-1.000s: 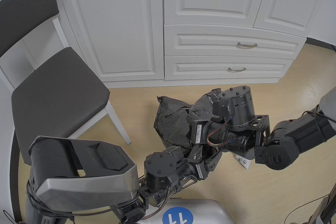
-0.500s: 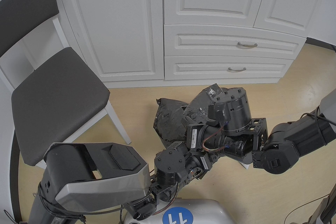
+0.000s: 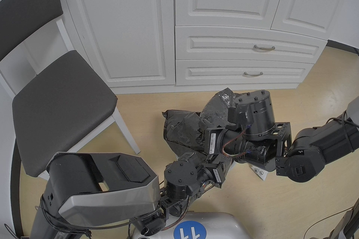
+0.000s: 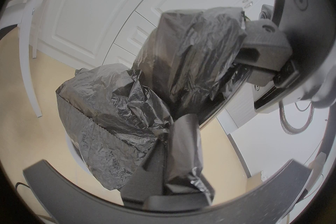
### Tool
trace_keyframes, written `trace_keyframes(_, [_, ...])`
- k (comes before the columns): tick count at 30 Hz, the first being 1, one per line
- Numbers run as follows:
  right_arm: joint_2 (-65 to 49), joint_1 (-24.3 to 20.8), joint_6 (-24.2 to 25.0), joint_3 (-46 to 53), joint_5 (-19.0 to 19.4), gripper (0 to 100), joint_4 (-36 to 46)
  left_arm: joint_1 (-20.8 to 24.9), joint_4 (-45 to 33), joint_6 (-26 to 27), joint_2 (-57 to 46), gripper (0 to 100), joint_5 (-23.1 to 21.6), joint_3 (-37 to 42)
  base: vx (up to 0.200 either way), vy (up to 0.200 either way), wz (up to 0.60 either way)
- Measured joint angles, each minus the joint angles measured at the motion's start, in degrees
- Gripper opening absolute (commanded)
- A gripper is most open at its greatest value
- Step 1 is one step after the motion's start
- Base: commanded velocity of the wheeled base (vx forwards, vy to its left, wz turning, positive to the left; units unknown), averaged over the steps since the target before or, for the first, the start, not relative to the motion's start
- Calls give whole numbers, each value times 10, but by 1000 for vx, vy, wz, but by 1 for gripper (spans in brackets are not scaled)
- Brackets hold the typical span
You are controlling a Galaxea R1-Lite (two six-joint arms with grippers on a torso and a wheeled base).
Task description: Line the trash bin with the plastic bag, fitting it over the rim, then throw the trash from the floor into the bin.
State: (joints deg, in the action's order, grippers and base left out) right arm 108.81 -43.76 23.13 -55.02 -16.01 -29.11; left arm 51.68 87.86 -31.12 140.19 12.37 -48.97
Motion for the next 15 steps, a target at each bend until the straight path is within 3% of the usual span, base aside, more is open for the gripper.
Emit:
trace_keyframes(1, [-4,1,-3,3,0,100,1,0,0,2,-2,0,0,3,0,0,0])
trace_keyframes(9, [-44,7,-20,24,3,100,0,2,-1,5,-16,0,-1,18,0,0,0])
trace_keyframes(15, [-103,15,-75,60,7,100,2,4,-1,6,-38,0,-2,34,0,0,0])
